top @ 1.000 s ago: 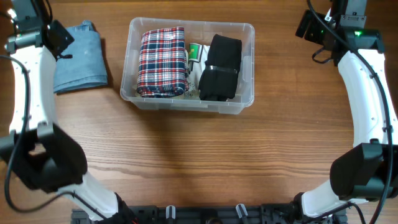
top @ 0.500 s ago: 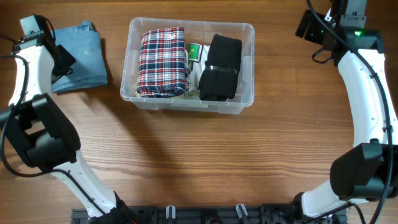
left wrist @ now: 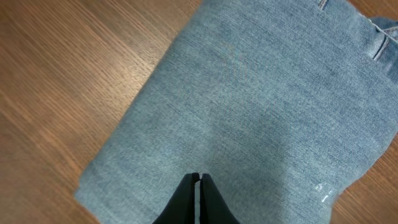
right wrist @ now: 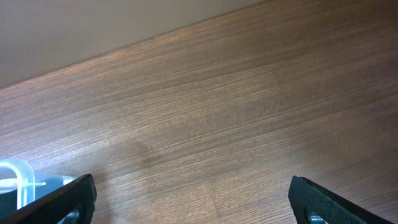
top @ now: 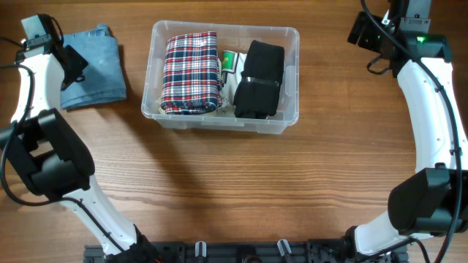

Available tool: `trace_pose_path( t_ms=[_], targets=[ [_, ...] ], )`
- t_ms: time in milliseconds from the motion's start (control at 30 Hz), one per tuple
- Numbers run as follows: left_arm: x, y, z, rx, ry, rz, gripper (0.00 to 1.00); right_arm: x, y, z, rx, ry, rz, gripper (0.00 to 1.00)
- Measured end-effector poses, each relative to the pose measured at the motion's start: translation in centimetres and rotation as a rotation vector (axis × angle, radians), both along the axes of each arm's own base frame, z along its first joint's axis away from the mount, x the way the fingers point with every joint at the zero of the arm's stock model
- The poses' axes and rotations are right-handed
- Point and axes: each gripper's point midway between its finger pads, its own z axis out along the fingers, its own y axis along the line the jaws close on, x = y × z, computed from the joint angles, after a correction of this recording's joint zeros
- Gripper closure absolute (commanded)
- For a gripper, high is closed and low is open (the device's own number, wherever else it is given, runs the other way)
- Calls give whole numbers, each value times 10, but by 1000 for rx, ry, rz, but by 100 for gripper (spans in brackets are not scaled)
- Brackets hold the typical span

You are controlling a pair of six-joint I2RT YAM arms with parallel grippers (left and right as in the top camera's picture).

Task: Pack container
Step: 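Move the left gripper left to the blue denim folded cloth, then grasp the blue denim cloth's edge with the left gripper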

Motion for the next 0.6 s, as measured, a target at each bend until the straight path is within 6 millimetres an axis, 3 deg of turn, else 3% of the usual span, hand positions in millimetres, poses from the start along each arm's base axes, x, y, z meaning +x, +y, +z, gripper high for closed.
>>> trace_pose_path(
  t_ms=[233, 600],
  targets=[
    [-2, -8, -44, -66, 68, -17, 95, 0, 0, 0, 0, 0, 0, 0],
    [-29, -29, -52, -160, 184, 26, 96, 0, 0, 0, 0, 0, 0, 0]
  ],
)
